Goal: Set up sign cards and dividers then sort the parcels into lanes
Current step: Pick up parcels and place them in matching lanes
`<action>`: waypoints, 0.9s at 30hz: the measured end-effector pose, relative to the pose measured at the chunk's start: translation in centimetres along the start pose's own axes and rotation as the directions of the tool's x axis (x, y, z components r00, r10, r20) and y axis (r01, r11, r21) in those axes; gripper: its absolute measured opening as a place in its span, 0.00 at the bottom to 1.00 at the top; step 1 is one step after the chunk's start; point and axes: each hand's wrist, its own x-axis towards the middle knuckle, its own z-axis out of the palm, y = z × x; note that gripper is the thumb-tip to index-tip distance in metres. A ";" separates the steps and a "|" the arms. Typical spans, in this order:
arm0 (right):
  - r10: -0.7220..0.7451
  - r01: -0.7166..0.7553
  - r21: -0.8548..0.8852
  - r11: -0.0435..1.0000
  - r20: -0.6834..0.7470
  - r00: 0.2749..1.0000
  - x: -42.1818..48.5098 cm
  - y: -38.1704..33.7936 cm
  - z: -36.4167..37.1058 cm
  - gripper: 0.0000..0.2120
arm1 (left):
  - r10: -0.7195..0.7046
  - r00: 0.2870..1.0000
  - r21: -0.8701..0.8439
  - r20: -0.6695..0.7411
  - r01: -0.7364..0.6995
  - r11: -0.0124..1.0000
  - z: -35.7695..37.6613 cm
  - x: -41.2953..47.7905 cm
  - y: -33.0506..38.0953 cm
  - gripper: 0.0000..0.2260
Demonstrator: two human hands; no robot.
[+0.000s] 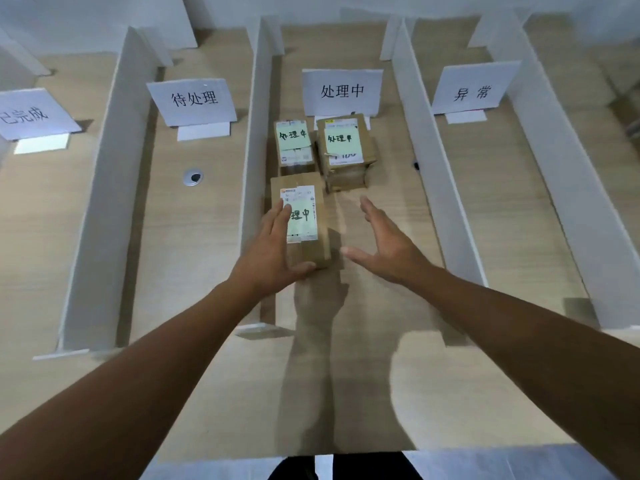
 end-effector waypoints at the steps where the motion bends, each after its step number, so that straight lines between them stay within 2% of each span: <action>1: -0.008 0.006 -0.039 0.999 -0.032 0.999 -1.3 -0.2 -1.5 0.50 | 0.042 0.999 -0.003 0.006 -0.042 0.999 -1.1 -0.2 1.2 0.55; 7: -0.072 -0.013 -0.279 0.960 -0.294 0.953 -13.0 -2.1 -11.1 0.45 | 0.374 0.927 0.043 0.005 -0.374 0.926 -3.8 -1.6 12.5 0.56; 11: -0.069 -0.137 -0.410 0.902 -0.449 0.891 -23.6 -1.5 -17.4 0.44 | 0.551 0.834 0.005 -0.015 -0.551 0.834 -1.6 -3.3 22.2 0.57; 17: 0.074 -0.402 -0.371 0.837 -0.652 0.754 -40.7 3.1 -23.7 0.42 | 0.734 0.679 -0.070 -0.017 -0.733 0.677 5.6 -8.2 37.8 0.54; 21: 0.161 -0.514 -0.295 0.806 -0.725 0.670 -50.5 7.7 -26.6 0.43 | 0.786 0.618 -0.121 0.004 -0.780 0.614 12.2 -11.1 46.7 0.50; 27: 0.239 -0.609 -0.264 0.748 -0.749 0.618 -64.7 17.6 -31.5 0.44 | 0.841 0.539 -0.154 0.050 -0.828 0.539 23.1 -14.9 61.8 0.50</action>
